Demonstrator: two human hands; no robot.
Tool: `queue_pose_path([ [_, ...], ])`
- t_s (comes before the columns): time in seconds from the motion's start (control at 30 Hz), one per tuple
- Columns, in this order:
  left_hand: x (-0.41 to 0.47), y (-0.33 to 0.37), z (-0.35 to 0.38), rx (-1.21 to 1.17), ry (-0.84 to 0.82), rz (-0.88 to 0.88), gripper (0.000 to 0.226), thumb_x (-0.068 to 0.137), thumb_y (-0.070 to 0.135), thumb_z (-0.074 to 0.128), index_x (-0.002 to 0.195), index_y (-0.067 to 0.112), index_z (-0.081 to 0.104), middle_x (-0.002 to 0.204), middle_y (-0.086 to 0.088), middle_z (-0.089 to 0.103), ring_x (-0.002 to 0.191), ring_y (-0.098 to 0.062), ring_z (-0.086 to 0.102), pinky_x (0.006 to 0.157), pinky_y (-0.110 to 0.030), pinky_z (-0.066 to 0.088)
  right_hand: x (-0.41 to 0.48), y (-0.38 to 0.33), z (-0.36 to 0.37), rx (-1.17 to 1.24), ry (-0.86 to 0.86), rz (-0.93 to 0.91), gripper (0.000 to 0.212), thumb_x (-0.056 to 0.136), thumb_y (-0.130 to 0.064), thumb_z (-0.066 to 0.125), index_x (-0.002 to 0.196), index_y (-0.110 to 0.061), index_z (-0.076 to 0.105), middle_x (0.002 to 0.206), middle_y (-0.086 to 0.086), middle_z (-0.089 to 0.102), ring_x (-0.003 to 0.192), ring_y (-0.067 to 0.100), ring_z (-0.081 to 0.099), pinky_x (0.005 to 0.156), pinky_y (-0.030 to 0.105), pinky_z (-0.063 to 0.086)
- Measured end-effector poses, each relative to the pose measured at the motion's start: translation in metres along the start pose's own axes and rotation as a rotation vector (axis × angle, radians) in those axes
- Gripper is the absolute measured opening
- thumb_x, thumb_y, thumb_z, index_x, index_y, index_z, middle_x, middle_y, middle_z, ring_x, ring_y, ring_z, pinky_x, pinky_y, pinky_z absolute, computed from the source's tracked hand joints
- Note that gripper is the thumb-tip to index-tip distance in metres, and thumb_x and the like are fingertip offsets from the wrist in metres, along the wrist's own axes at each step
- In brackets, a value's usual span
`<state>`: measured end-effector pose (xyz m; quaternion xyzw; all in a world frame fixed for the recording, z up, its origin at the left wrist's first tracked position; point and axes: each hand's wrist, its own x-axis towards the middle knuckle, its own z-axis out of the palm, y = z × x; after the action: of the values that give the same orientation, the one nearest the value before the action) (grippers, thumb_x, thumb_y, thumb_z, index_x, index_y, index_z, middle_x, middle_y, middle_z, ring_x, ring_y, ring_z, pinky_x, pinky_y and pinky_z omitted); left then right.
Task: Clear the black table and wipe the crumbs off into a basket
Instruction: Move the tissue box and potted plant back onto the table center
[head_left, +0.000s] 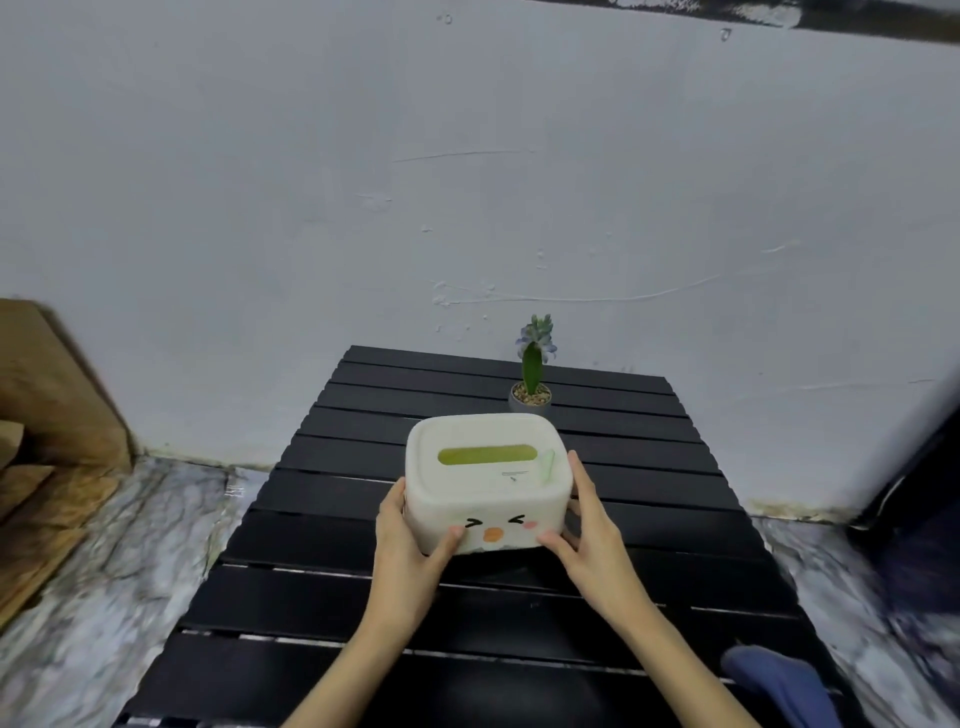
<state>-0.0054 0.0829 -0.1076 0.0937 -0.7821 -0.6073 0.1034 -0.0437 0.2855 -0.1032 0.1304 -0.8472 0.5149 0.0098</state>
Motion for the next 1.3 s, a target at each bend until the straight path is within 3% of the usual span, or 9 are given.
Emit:
queue_pose_path([
  [0.2, -0.010, 0.000, 0.001, 0.006, 0.017, 0.003, 0.083, 0.069, 0.043, 0.071, 0.136, 0.022, 0.025, 0.141, -0.004, 0.035, 0.128, -0.017, 0.040, 0.108, -0.044, 0.039, -0.004, -0.002, -0.001, -0.024, -0.034, 0.017, 0.091, 0.084, -0.008, 0.063, 0.128, -0.060, 0.003, 0.137, -0.013, 0.036, 0.112, -0.024, 0.038, 0.107, 0.037, 0.040],
  [0.37, -0.010, -0.005, -0.018, 0.076, -0.054, 0.035, 0.083, 0.064, 0.058, 0.064, 0.135, 0.030, 0.029, 0.140, 0.007, 0.041, 0.129, -0.008, 0.040, 0.109, -0.034, 0.035, 0.000, 0.001, -0.014, -0.128, -0.095, 0.006, 0.090, 0.084, -0.010, 0.063, 0.134, -0.050, -0.001, 0.141, -0.018, 0.025, 0.130, 0.001, 0.031, 0.112, 0.040, 0.030],
  [0.5, -0.002, -0.011, -0.040, 0.212, -0.032, 0.047, 0.069, 0.079, 0.035, 0.061, 0.138, 0.021, 0.029, 0.144, 0.004, 0.036, 0.127, -0.003, 0.031, 0.105, -0.024, 0.024, 0.017, 0.010, -0.034, -0.207, -0.020, 0.019, 0.081, 0.085, -0.009, 0.061, 0.139, -0.040, 0.009, 0.149, -0.006, 0.027, 0.135, 0.012, 0.030, 0.111, 0.036, 0.031],
  [0.6, -0.004, -0.019, -0.046, 0.325, -0.011, 0.064, 0.057, 0.086, 0.024, 0.052, 0.138, 0.022, 0.029, 0.145, 0.000, 0.038, 0.130, -0.010, 0.032, 0.106, -0.029, 0.029, 0.042, 0.016, -0.042, -0.287, 0.021, 0.082, 0.077, 0.086, -0.012, 0.061, 0.143, -0.030, 0.013, 0.151, 0.003, 0.027, 0.137, 0.020, 0.029, 0.109, 0.037, 0.032],
  [0.7, -0.010, -0.026, -0.043, 0.405, -0.014, 0.054, 0.054, 0.090, 0.015, 0.048, 0.139, 0.022, 0.027, 0.146, -0.002, 0.037, 0.137, -0.014, 0.028, 0.112, -0.036, 0.031, 0.073, 0.018, -0.041, -0.349, 0.008, 0.128, 0.076, 0.086, -0.017, 0.061, 0.144, -0.025, 0.013, 0.153, 0.007, 0.023, 0.138, 0.024, 0.026, 0.112, 0.045, 0.027],
  [0.9, -0.012, -0.028, -0.037, 0.518, 0.013, 0.081, 0.055, 0.091, 0.017, 0.044, 0.141, 0.021, 0.021, 0.149, 0.002, 0.030, 0.141, -0.009, 0.018, 0.108, -0.023, 0.024, 0.128, 0.022, -0.020, -0.307, -0.008, 0.189, 0.083, 0.081, -0.020, 0.067, 0.145, -0.017, 0.013, 0.153, 0.012, 0.018, 0.138, 0.028, 0.023, 0.111, 0.045, 0.026],
  [1.03, -0.014, -0.035, -0.034, 0.628, 0.051, 0.155, 0.057, 0.090, 0.017, 0.045, 0.141, 0.020, 0.020, 0.149, 0.002, 0.030, 0.138, -0.001, 0.013, 0.109, -0.026, 0.031, 0.157, 0.027, -0.004, -0.203, 0.021, 0.238, 0.067, 0.091, -0.013, 0.051, 0.144, -0.009, 0.010, 0.154, 0.016, 0.011, 0.140, 0.031, 0.017, 0.113, 0.042, 0.020],
  [1.17, -0.014, -0.035, -0.031, 0.637, 0.070, 0.163, 0.057, 0.089, 0.017, 0.045, 0.141, 0.023, 0.021, 0.148, 0.008, 0.030, 0.129, 0.008, 0.008, 0.106, -0.026, 0.037, 0.183, 0.035, 0.008, -0.227, 0.053, 0.212, 0.098, 0.074, -0.023, 0.074, 0.145, -0.016, 0.007, 0.150, 0.017, 0.020, 0.135, 0.034, 0.026, 0.109, 0.054, 0.027],
  [1.3, -0.014, -0.038, -0.031, 0.655, 0.072, 0.193, 0.057, 0.089, 0.017, 0.045, 0.141, 0.021, 0.021, 0.147, 0.007, 0.032, 0.130, 0.007, 0.010, 0.105, -0.020, 0.033, 0.187, 0.037, 0.010, -0.194, 0.087, 0.154, 0.082, 0.070, -0.021, 0.076, 0.137, -0.013, 0.031, 0.137, 0.018, 0.039, 0.123, 0.035, 0.042, 0.101, 0.045, 0.038],
])
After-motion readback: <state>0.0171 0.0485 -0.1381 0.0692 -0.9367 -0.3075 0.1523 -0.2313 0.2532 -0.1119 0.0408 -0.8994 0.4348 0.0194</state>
